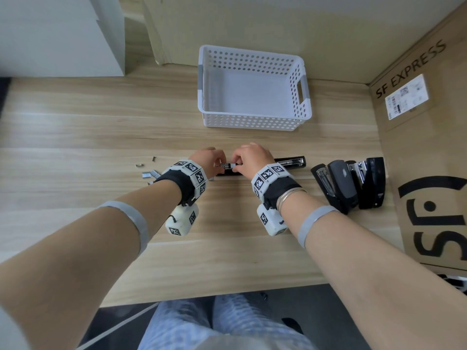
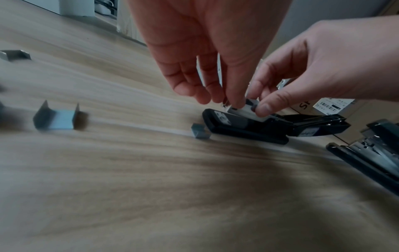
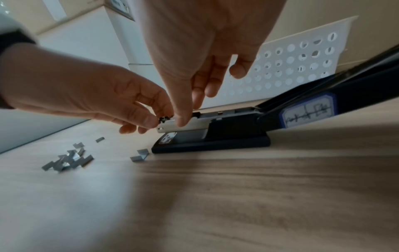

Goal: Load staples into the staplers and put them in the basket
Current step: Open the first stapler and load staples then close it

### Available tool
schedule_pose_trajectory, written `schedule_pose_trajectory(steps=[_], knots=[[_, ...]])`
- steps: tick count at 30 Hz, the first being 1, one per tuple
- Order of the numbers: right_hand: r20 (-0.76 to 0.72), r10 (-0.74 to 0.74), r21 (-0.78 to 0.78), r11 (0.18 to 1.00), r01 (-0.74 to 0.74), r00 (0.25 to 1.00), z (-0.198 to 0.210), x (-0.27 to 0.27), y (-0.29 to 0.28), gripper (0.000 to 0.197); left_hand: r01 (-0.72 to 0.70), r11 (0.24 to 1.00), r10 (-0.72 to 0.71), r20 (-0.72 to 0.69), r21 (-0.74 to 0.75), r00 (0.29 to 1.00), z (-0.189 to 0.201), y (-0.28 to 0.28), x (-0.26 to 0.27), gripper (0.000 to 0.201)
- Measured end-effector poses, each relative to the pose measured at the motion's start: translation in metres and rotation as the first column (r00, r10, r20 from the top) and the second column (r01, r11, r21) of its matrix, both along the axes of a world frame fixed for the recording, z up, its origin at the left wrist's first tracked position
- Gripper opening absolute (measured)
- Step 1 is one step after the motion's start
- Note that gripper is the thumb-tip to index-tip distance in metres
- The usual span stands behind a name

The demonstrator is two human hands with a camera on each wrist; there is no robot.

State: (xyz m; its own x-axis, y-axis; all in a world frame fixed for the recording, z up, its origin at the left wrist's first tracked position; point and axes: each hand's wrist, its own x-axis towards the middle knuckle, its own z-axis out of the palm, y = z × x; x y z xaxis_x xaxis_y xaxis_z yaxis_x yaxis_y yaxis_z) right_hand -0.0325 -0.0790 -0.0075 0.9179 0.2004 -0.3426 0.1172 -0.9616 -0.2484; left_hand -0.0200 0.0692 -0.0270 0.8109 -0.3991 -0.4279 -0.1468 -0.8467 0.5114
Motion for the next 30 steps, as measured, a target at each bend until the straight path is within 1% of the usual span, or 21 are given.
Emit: schedule_pose_trajectory(steps=[4, 7, 9, 13, 16, 19, 23, 26, 30], knots=[[-0.031, -0.019, -0.017, 1.000, 0.019, 0.999, 0.000, 0.005, 0.000, 0.019, -0.009, 1.000, 0.009, -0.018, 0.001, 1.000, -0.002, 0.004, 0.000, 0.029], [-0.038, -0.079, 0.011, 0.997, 0.080, 0.996, -0.007, 0.008, 0.000, 0.017, -0.055, 0.996, 0.057, -0.021, 0.068, 0.998, -0.007, 0.008, -0.003, 0.032], [-0.054, -0.084, 0.008, 0.996, 0.085, 0.995, -0.011, 0.008, 0.002, 0.012, -0.072, 0.992, 0.074, -0.017, 0.105, 0.997, -0.010, 0.011, -0.006, 0.030], [-0.057, -0.087, 0.010, 0.996, 0.088, 0.995, -0.011, 0.008, 0.004, 0.010, 0.003, 0.994, 0.002, -0.046, 0.107, 0.999, -0.013, 0.013, -0.008, 0.029], [-0.039, -0.078, -0.043, 0.996, 0.076, 0.996, -0.006, 0.008, -0.004, 0.011, 0.017, 0.992, -0.014, -0.029, 0.123, 0.999, -0.016, 0.013, -0.007, 0.021], [-0.043, -0.048, -0.093, 0.995, 0.044, 0.998, -0.001, 0.007, -0.011, 0.016, 0.006, 0.992, -0.003, -0.027, 0.129, 1.000, -0.015, 0.015, -0.008, 0.020], [-0.031, -0.056, -0.067, 0.996, 0.054, 0.998, 0.003, 0.005, -0.008, 0.017, -0.062, 0.996, 0.061, 0.015, 0.058, 0.998, -0.010, 0.019, -0.008, 0.020], [-0.031, -0.040, -0.016, 0.999, 0.040, 0.999, 0.005, 0.005, 0.001, 0.019, -0.090, 0.994, 0.093, 0.036, -0.067, 0.995, -0.004, 0.021, -0.006, 0.019], [-0.056, -0.028, 0.022, 0.999, 0.029, 0.998, 0.006, 0.007, 0.014, 0.026, -0.165, 0.963, 0.178, 0.048, -0.213, 0.983, 0.003, 0.016, -0.005, 0.016]])
